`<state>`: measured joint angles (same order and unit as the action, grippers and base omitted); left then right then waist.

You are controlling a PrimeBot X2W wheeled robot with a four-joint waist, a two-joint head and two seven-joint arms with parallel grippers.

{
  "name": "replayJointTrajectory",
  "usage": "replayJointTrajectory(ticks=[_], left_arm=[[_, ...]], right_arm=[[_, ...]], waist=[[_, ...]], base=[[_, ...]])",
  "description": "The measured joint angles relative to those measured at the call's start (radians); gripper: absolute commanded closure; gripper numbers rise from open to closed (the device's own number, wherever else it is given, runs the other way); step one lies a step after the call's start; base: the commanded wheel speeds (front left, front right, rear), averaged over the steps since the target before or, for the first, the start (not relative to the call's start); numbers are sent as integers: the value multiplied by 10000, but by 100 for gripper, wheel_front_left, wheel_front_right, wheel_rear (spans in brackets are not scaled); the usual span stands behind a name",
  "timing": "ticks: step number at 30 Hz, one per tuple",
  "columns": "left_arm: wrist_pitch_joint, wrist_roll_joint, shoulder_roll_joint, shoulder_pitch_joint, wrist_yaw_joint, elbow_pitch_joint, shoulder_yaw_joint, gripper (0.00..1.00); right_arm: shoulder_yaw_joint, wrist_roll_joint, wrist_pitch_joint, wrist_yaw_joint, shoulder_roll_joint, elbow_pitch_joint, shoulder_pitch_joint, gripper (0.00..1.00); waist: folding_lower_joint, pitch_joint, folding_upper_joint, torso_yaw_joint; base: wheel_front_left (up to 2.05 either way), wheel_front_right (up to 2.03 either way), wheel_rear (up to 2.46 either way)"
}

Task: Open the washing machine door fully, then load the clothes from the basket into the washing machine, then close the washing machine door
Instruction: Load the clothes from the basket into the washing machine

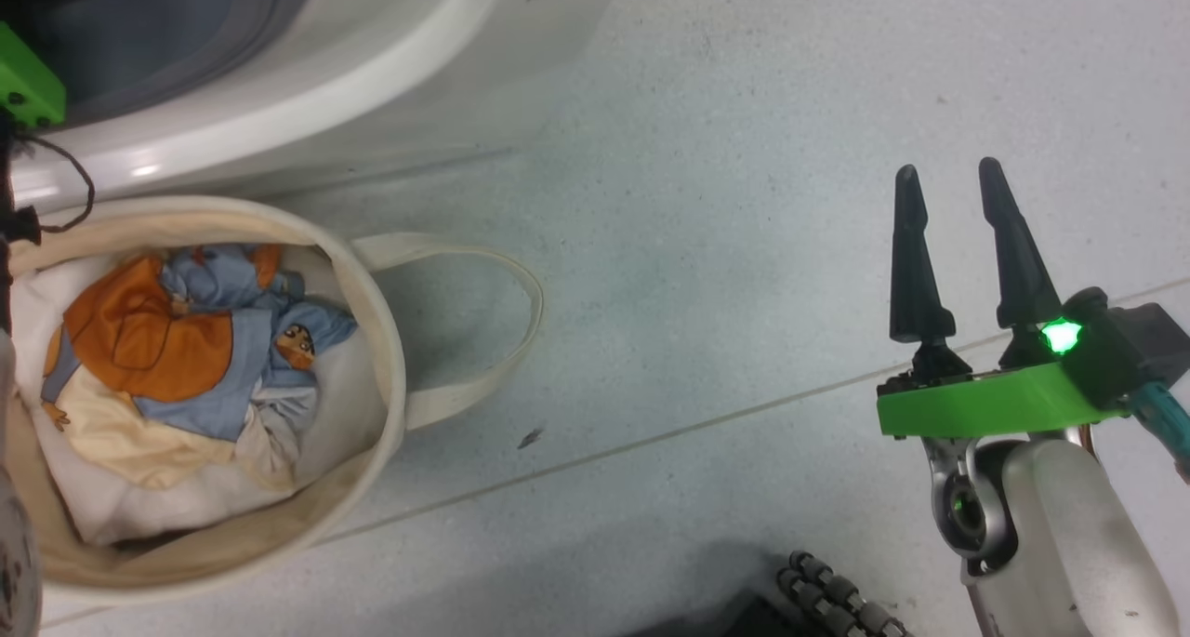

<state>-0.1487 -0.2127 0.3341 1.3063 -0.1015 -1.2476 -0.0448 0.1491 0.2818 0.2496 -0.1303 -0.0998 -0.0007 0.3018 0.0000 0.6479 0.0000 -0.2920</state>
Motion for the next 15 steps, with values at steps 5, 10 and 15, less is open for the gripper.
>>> replayJointTrajectory(ticks=[5, 10, 15], left_arm=[[548, 96, -127, 33, 219, -464, 146, 0], [-604, -119, -370, -449, 117, -468, 90, 0], [-1007, -374, -796, -1516, -92, -341, 59, 0]], right_arm=[[88, 2, 0, 0, -15, 169, 1, 0], [171, 17, 0, 0, -96, 305, 1, 0], [368, 196, 0, 0, -282, 619, -1, 0]], waist=[[0, -444, 0, 34], [0, -955, 0, 122], [-1, -1600, 1, 341]], base=[[0, 0, 0], [0, 0, 0], [0, 0, 0]])
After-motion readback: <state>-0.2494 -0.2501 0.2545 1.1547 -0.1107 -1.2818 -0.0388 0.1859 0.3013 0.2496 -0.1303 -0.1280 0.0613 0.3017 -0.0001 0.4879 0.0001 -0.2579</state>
